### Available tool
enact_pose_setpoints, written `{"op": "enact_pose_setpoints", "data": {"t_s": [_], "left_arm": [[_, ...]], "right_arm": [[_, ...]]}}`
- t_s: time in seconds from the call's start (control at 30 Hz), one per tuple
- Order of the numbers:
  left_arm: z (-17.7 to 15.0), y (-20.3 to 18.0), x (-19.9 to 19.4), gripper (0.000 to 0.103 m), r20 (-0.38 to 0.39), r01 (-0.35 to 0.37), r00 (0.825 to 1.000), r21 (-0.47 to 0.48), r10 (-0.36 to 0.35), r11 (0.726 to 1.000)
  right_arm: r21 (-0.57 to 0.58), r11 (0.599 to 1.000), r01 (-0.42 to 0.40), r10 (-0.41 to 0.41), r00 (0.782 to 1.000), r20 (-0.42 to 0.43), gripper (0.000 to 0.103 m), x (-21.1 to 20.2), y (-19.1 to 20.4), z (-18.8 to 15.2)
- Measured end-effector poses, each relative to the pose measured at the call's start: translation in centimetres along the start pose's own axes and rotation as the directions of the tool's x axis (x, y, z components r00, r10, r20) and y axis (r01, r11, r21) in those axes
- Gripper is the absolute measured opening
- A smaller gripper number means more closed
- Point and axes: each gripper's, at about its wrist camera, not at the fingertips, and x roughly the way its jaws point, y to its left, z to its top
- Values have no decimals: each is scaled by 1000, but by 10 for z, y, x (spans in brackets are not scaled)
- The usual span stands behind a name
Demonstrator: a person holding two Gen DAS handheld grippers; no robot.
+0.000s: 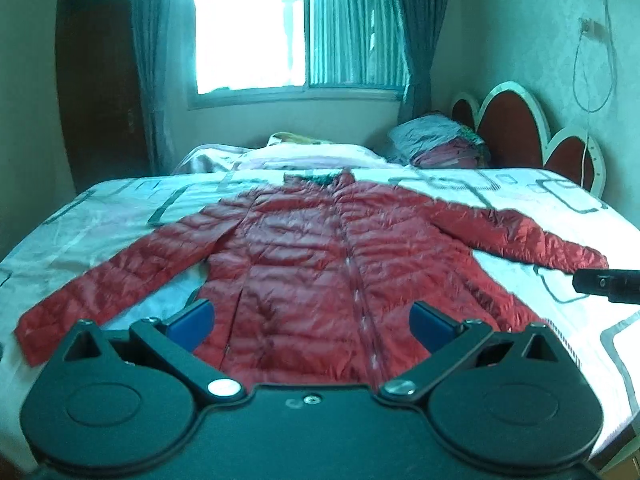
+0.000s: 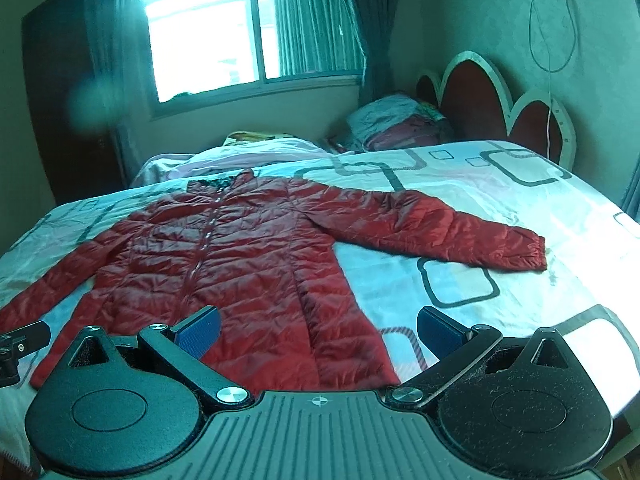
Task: Fold large clothes
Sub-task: 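Reach to the red jacket's sleeve cuff and close the right gripper on it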
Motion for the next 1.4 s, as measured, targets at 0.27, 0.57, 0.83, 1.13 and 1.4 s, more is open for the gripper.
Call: {"op": "enact_pose_setpoints", "data": {"t_s": [0.27,0.57,0.83,1.13,1.4], "left_arm": [[33,-2,51,103,-2,77,997,59,-77,995],[48,-13,113,103,-50,201,979,19,-200,979],[66,-53,176,103,-108,173,979,2,-172,985],[77,-100,236,103,-179,138,975,27,-132,990],[84,-79,258,103,-238,40,970,-2,-40,999]], "right_arm": [[59,996,60,-62,998,29,103,42,-7,29],[264,954,140,-163,984,68,103,85,-89,47],[494,838,232,-244,969,-40,65,154,-216,40],[687,697,205,-190,977,-100,65,193,-294,7],[646,728,231,-239,968,-76,38,200,-300,17]]}}
